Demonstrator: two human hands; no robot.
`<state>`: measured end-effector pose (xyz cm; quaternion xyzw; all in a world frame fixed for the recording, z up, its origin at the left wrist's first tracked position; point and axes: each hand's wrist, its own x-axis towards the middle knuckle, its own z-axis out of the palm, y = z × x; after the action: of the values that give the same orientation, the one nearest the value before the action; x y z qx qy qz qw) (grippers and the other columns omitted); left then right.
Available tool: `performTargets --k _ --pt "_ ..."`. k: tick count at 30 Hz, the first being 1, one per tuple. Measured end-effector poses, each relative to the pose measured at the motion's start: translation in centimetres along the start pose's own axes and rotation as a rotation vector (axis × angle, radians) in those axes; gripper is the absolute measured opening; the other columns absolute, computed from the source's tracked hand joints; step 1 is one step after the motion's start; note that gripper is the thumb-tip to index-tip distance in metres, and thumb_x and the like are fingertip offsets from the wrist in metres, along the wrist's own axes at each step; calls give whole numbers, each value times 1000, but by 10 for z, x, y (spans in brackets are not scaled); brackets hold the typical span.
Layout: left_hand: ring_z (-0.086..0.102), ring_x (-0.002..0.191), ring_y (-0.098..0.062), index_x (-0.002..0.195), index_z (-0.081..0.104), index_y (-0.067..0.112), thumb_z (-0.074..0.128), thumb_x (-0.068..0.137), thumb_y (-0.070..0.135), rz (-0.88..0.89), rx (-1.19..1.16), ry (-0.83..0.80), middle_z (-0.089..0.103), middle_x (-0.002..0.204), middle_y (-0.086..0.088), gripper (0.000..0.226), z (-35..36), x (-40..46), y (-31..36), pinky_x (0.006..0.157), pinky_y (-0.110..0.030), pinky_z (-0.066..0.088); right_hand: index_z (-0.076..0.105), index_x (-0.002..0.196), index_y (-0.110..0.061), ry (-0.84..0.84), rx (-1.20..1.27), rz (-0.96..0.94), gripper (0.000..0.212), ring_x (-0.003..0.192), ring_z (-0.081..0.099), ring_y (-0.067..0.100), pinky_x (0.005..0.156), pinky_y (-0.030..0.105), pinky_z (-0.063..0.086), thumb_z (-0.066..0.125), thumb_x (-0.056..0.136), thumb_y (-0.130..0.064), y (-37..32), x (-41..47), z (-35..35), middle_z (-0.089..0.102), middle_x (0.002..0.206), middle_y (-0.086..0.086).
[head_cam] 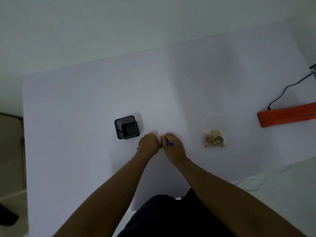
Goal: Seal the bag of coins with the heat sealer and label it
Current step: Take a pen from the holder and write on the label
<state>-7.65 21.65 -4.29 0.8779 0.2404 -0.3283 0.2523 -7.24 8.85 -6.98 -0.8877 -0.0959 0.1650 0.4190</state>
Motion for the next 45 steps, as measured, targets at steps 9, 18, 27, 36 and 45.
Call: performTargets --k 9,18,27,36,45 --pt "67 74 -25 84 67 7 68 84 36 0 -9 10 69 80 -9 29 0 0 0 68 -35 57 49 69 -17 -30 -7 21 31 62 51 20 59 30 46 54 99 -12 -3 0 1 53 70 3" --pt "67 75 -23 85 67 8 73 81 35 -4 -20 -7 70 80 -8 28 1 2 -1 72 -37 58 50 69 -18 -14 -4 2 29 62 52 20 59 36 50 53 97 -11 0 -2 3 53 70 3" --pt "68 78 -24 86 68 9 75 79 35 -14 -22 -9 71 82 -8 28 2 3 -1 75 -38 59 44 68 -20 27 -28 4 34 56 42 8 58 11 36 55 98 -6 -5 -3 2 44 65 -8" --pt "68 78 -23 87 68 9 75 80 33 -20 2 -13 71 84 -8 26 1 3 -1 73 -36 58 46 68 -19 55 23 41 33 60 51 23 58 38 49 53 99 -9 -5 -2 8 51 68 3" --pt "68 76 -22 87 69 9 74 80 37 -19 1 -13 71 83 -7 29 1 3 0 73 -36 59 40 65 -21 87 33 43 40 56 41 12 56 24 39 53 100 -9 -5 -3 6 43 63 -4"
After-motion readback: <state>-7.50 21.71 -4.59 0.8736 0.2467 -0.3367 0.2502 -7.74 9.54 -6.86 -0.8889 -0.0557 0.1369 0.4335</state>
